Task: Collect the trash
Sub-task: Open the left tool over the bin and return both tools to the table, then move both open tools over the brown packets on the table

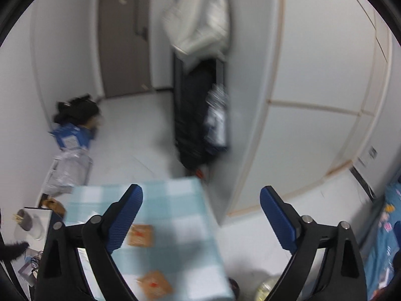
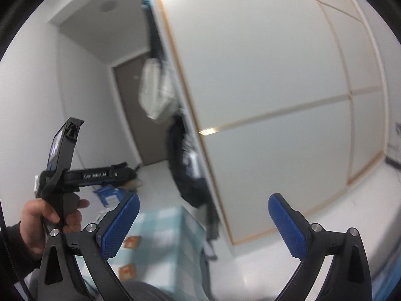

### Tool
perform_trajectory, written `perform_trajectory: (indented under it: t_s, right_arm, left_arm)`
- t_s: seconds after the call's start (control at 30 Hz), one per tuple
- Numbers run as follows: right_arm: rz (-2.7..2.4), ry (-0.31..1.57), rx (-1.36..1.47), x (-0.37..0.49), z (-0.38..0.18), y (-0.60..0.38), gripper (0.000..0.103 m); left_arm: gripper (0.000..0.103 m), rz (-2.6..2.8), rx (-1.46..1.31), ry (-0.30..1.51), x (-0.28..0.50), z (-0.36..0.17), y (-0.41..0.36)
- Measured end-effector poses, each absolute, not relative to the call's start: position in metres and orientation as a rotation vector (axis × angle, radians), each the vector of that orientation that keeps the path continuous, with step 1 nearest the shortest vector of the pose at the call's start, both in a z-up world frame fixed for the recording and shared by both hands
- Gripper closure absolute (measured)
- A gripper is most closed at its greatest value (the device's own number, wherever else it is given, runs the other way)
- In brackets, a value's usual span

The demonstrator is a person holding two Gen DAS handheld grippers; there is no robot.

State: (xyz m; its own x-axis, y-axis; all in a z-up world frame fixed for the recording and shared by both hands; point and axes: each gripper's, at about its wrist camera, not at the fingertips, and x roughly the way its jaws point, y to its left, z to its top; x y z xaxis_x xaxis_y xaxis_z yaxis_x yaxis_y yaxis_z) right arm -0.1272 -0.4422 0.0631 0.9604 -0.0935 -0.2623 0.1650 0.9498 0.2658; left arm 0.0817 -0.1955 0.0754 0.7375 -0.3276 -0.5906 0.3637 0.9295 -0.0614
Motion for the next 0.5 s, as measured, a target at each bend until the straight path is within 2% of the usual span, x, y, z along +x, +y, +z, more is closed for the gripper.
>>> perform_trajectory:
  t_s: [0.1,0.3,0.5]
  right_arm:
    - [-0.061,0.222,0.261,-0.111,0.078,-0.414,0.000]
    - [0.033,0.204,0.191,-0.066,0.096,-0.355,0.000]
    - [0.107,0.217,0.128,-0.026,0.091,-0.308,0.000]
  left_arm:
    - [0.001,-0.327,0.042,0.578,0.085,0.081,-0.165]
    - [0.001,-0.244,-0.014,0.530,0.090,0.087,-0.114]
    - [0.001,-0.219,-0.048,0.488,0.086,0.077,-0.069]
